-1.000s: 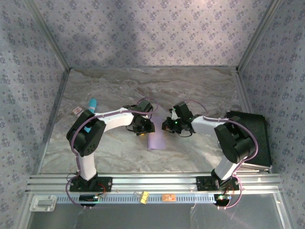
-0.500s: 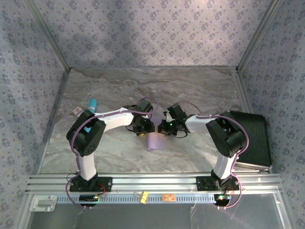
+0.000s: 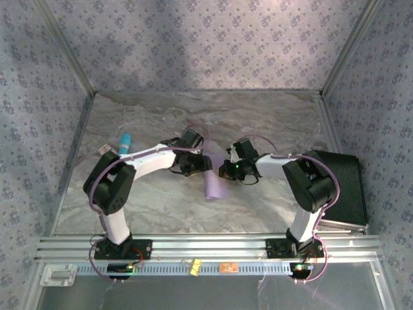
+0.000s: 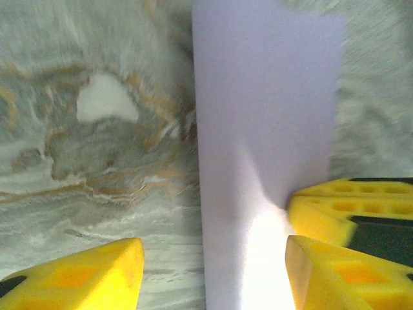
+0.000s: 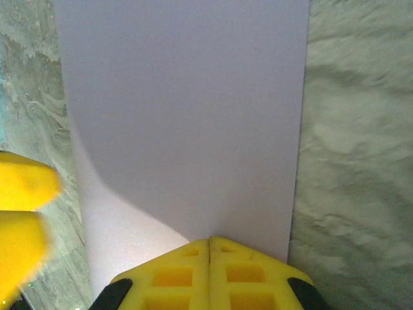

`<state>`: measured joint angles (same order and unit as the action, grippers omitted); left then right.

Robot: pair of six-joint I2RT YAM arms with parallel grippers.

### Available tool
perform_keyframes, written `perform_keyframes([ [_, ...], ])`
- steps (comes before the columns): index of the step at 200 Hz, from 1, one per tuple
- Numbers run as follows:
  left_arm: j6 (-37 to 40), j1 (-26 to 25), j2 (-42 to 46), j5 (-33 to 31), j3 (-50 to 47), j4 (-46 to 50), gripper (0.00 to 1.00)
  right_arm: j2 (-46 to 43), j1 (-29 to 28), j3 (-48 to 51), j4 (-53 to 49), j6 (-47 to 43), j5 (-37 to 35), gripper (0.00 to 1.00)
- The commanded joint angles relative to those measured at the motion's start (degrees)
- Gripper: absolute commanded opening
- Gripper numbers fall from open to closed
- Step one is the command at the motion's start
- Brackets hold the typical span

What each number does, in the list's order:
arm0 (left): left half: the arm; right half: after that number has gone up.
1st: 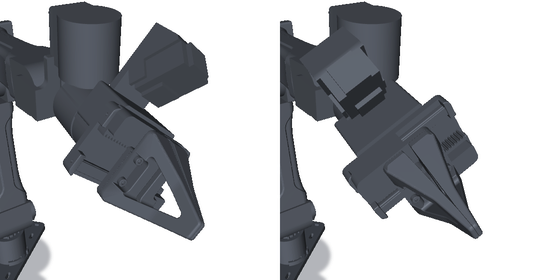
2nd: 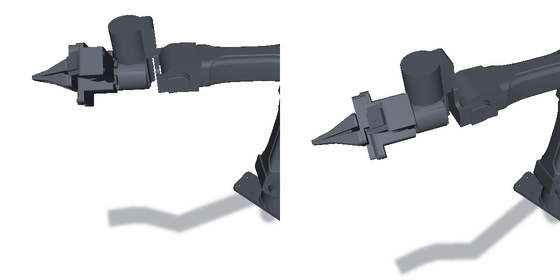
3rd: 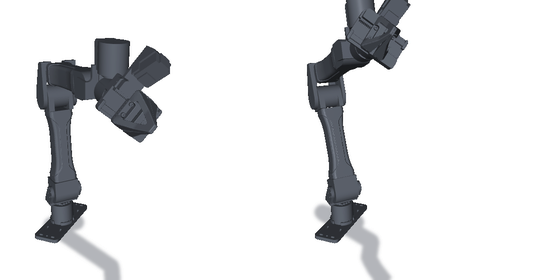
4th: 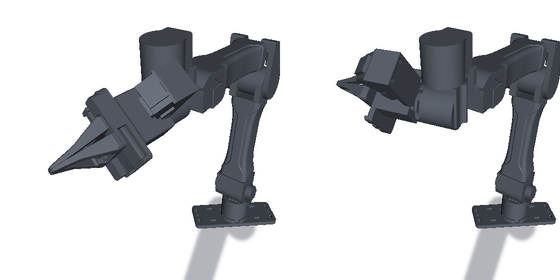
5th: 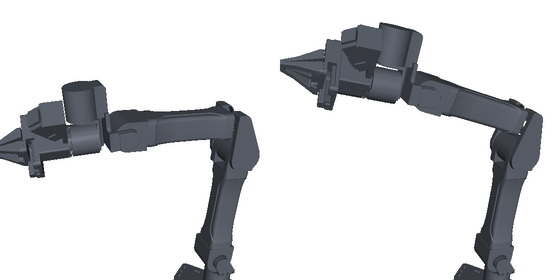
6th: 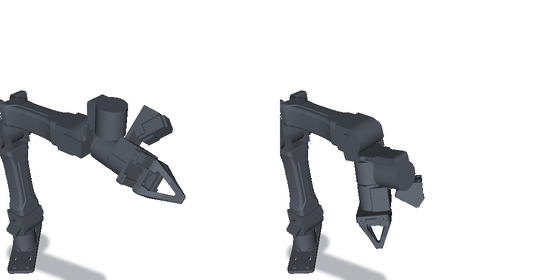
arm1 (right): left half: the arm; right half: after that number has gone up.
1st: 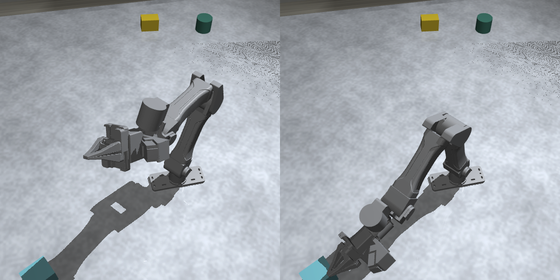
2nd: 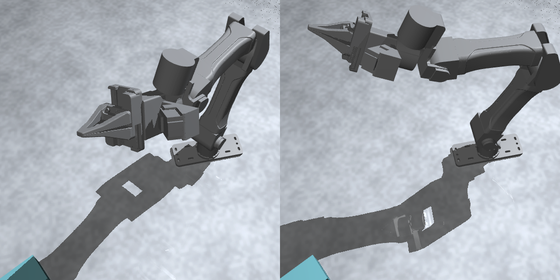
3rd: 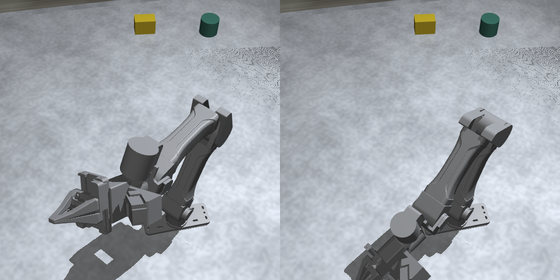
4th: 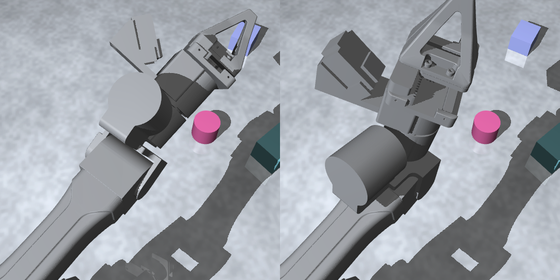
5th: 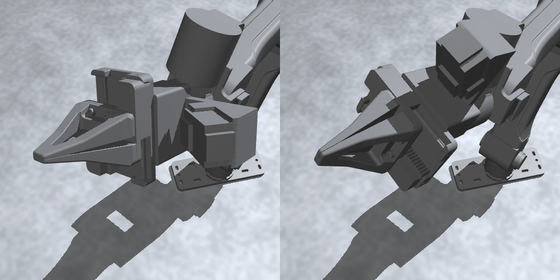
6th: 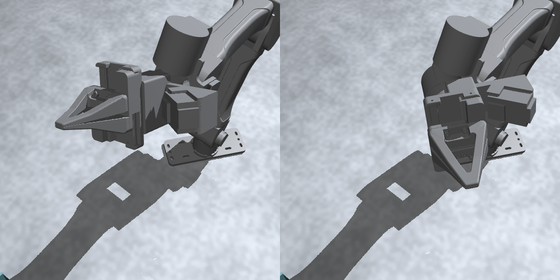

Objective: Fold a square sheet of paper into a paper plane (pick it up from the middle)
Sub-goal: Hold the square sheet of paper at the center of the table, then first fold the square sheet of paper in half at the center of the table.

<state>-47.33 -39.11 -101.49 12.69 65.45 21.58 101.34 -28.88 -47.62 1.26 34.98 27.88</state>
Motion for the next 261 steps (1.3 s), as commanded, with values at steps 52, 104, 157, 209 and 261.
perform_keyframes([
  [52, -2.97, 3.08, 3.77, 17.66, -4.88, -21.32, 0.00, 2.11, 2.87, -0.97, -8.73, -5.71, -0.85, 0.00],
  [104, -3.19, 3.06, -3.39, 20.77, -3.09, -23.97, 0.00, 2.15, 3.11, -0.40, -8.37, -5.28, -1.31, 0.00],
  [157, -2.60, 2.94, -6.80, 23.09, -3.37, -25.05, 0.00, 2.20, 3.27, -0.29, -8.71, -5.45, -1.40, 0.00],
  [209, -1.38, 2.90, -7.92, 22.33, -5.23, -24.29, 0.00, 2.03, 3.31, -0.21, -8.62, -5.36, -1.42, 0.00],
  [261, 1.47, 2.92, -9.31, 20.65, -7.05, -22.19, 0.00, 1.93, 3.33, 0.18, -8.32, -5.10, -1.43, 0.00],
])
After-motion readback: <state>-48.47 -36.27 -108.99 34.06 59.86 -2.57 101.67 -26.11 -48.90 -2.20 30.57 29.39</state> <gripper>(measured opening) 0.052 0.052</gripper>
